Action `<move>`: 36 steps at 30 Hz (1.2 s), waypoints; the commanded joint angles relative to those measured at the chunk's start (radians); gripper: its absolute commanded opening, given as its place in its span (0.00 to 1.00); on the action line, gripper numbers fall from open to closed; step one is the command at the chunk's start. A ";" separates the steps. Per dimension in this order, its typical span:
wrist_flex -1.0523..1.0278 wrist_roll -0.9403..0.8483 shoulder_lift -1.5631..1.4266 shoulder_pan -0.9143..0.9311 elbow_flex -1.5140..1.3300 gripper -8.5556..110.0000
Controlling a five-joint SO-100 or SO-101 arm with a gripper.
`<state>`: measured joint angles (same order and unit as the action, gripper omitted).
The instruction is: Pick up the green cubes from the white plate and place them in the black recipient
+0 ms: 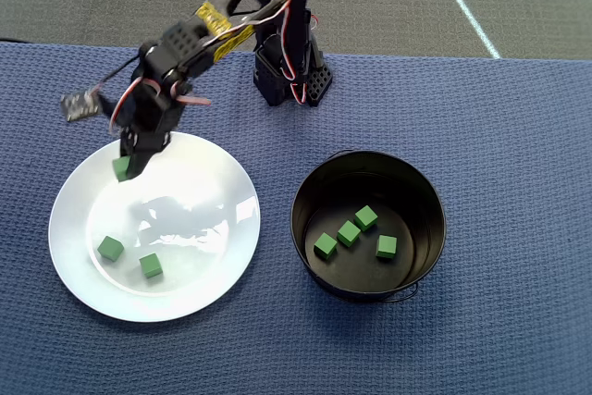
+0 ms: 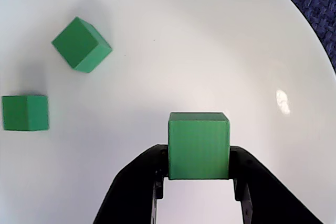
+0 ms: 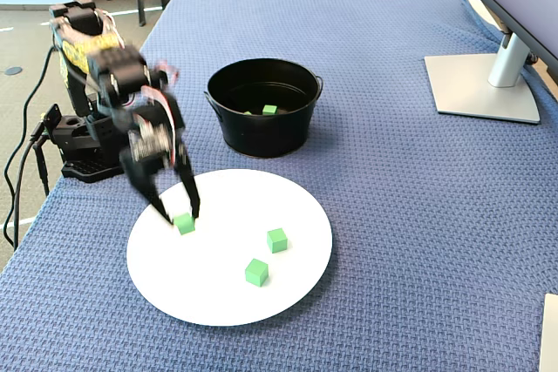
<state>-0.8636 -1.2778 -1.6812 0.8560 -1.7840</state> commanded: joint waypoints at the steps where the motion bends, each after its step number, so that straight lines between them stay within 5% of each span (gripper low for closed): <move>1: -0.135 0.155 -0.219 -0.117 0.087 0.07; 12: -0.538 0.733 -0.112 -0.721 0.588 0.07; 19: -0.500 0.908 0.103 -0.940 0.632 0.07; 25: -0.437 0.936 0.123 -1.019 0.511 0.09; 27: -0.459 0.897 0.104 -1.029 0.502 0.27; 30: -0.489 0.864 0.069 -1.009 0.523 0.35; 36: -0.561 0.724 0.006 -0.864 0.649 0.30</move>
<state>-1.3944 -0.4587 -1.5815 -0.1089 -1.2395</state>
